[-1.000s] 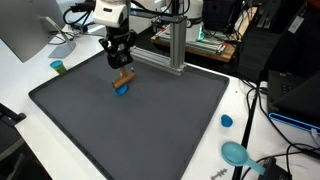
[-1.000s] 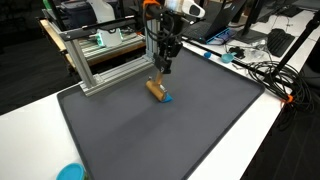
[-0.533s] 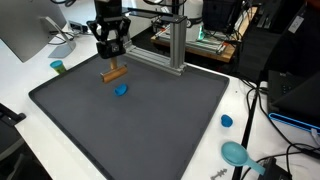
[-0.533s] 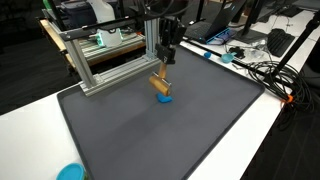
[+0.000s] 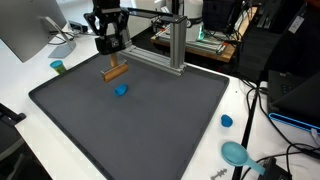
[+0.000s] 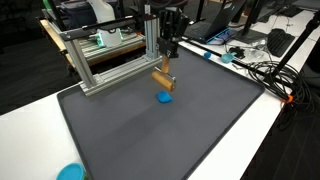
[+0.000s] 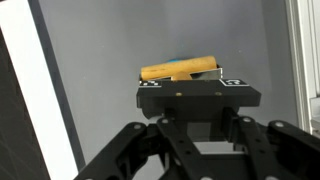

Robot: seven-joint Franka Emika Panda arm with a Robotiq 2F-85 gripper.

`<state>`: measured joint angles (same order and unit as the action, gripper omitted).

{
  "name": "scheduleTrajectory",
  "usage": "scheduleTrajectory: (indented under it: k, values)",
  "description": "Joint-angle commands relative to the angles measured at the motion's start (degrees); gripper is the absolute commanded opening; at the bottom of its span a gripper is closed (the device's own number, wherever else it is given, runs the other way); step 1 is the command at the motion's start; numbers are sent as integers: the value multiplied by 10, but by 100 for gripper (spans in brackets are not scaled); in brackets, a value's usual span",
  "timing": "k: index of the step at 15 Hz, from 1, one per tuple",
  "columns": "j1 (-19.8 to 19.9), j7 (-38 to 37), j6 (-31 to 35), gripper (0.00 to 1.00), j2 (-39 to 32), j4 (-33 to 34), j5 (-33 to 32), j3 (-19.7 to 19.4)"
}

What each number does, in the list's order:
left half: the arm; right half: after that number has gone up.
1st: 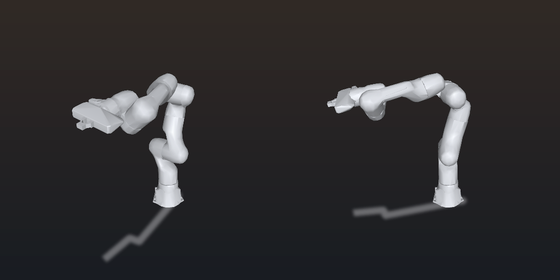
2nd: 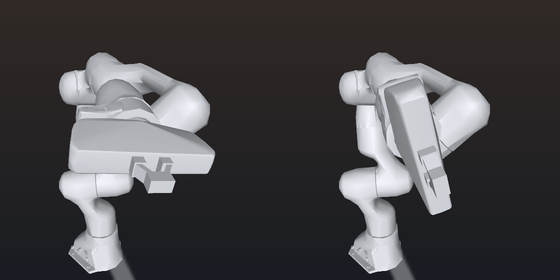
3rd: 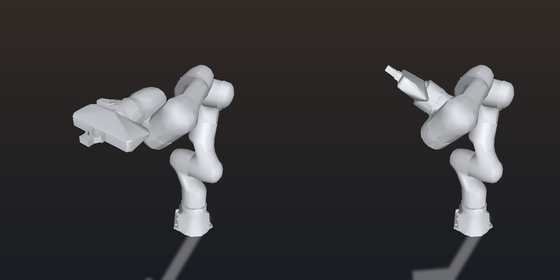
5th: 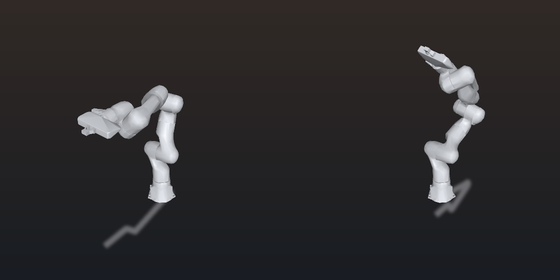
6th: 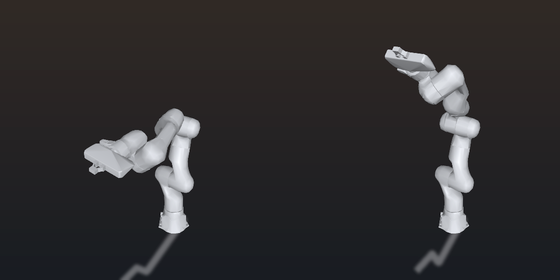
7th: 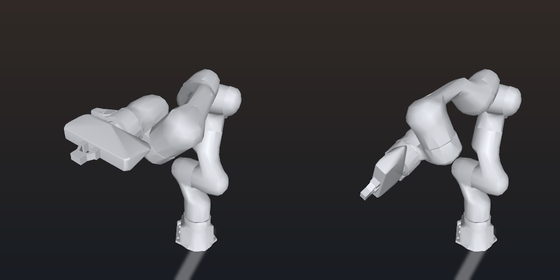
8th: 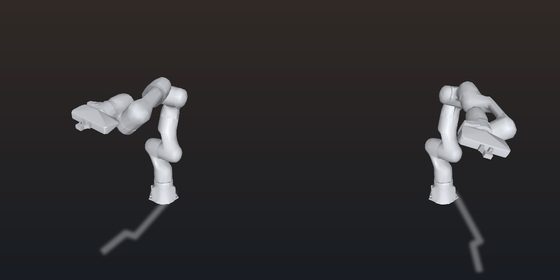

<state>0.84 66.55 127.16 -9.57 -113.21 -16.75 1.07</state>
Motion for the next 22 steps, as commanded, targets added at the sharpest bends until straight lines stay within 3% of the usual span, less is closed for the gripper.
scheduleTrajectory:
  k: [1, 5, 6, 8, 9, 14, 22]
  values:
    - [15, 60, -26, 21, -55, 60, 40, 2]
    - [47, 142, -89, 21, -89, 119, 134, 13]
    - [29, 96, -40, 46, -75, 71, 90, 3]
    - [38, 121, -66, 46, -85, 94, 114, 3]
    - [40, 125, -70, 21, -86, 100, 118, 4]
    - [44, 101, -15, 21, -80, 75, 119, -1]
    - [47, 88, 13, 21, -91, 51, 119, -7]
